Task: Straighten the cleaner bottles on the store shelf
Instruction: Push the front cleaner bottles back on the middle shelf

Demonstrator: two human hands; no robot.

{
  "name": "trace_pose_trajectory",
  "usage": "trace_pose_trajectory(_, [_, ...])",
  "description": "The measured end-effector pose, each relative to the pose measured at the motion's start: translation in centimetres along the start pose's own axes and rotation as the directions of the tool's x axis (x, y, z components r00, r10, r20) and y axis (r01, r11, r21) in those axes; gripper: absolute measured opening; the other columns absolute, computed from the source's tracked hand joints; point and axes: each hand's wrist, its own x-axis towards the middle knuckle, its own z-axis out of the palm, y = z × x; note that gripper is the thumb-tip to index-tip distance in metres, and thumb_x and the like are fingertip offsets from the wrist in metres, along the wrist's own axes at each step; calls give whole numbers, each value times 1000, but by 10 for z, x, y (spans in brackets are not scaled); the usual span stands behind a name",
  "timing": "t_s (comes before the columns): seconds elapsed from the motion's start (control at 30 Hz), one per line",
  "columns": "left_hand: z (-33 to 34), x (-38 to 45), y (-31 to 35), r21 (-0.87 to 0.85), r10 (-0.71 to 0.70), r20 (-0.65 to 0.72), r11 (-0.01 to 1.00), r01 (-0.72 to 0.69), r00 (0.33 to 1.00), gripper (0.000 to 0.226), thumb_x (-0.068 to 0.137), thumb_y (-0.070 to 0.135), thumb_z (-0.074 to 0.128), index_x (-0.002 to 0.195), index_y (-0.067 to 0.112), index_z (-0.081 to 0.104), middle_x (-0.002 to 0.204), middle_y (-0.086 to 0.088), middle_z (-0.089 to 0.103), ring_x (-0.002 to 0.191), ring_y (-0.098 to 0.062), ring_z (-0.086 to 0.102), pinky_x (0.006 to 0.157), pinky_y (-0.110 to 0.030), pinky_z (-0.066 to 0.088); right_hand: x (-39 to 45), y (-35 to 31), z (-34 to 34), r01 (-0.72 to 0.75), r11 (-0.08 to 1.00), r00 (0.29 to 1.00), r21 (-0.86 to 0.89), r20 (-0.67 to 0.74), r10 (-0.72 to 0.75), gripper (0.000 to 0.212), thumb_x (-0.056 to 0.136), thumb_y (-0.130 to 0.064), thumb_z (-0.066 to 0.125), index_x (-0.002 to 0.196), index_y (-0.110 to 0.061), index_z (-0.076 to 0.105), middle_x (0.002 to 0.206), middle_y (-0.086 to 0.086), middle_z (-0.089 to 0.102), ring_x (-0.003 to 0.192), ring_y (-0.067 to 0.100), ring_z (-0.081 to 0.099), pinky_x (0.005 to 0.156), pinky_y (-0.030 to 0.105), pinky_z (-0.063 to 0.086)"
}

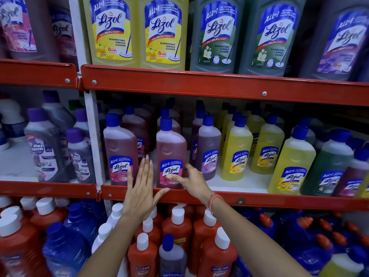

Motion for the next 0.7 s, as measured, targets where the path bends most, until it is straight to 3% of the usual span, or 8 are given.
trace_pose_trajectory(0.23, [-3, -1, 1, 6, 3, 11, 1000, -3, 1000, 92, 91, 69, 17, 150, -1, 19, 159, -19, 19, 148, -29, 17, 120, -54, 2, -5, 0, -4, -14, 1000, 1000, 14, 17, 14, 62, 86, -32, 78, 136, -7, 52, 133, 13, 69, 121, 25, 66, 104, 38, 54])
trace_pose_trajectory(0.37, [-2, -3, 4, -11, -12, 18, 1000, 12, 1000, 91, 91, 69, 15, 149, -2, 20, 159, -19, 19, 148, -28, 16, 119, -56, 7, -15, 7, -12, 24, 1000, 999, 17, -31, -24, 66, 83, -32, 81, 139, -10, 53, 126, 5, 69, 117, 17, 66, 93, 20, 53])
trace_pose_trajectory(0.43, [-2, -4, 5, -12, -13, 21, 1000, 14, 1000, 91, 91, 69, 14, 149, -2, 21, 159, -19, 20, 148, -27, 15, 118, -57, 10, -20, 12, -19, 37, 999, 994, 15, -103, -35, 63, 83, -31, 81, 137, -11, 55, 122, 1, 68, 113, 15, 66, 82, 8, 51])
trace_pose_trajectory(0.57, [-1, -6, 7, 2, -1, 39, 1000, 1, 999, 94, 90, 70, 16, 149, -3, 20, 159, -20, 20, 148, -29, 16, 118, -56, 15, -22, 25, -38, 36, 999, 927, -37, -373, -47, 48, 86, -30, 79, 126, -8, 64, 118, 7, 69, 104, 19, 67, 73, 1, 47])
trace_pose_trajectory(0.6, [-1, -6, 7, 3, -2, 41, 1000, 1, 999, 95, 89, 71, 16, 149, -3, 20, 159, -20, 20, 148, -29, 16, 118, -56, 15, -21, 28, -44, 20, 998, 902, -57, -430, -42, 47, 86, -32, 78, 124, -8, 65, 118, 9, 70, 103, 20, 67, 76, 4, 48])
trace_pose_trajectory(0.7, [0, -5, 7, -3, 0, 35, 1000, 0, 999, 96, 89, 71, 16, 149, -3, 20, 158, -20, 21, 147, -30, 17, 118, -54, 13, -15, 31, -59, -41, 996, 855, -84, -518, -8, 52, 87, -38, 76, 126, -7, 63, 121, 14, 70, 115, 29, 66, 94, 39, 56])
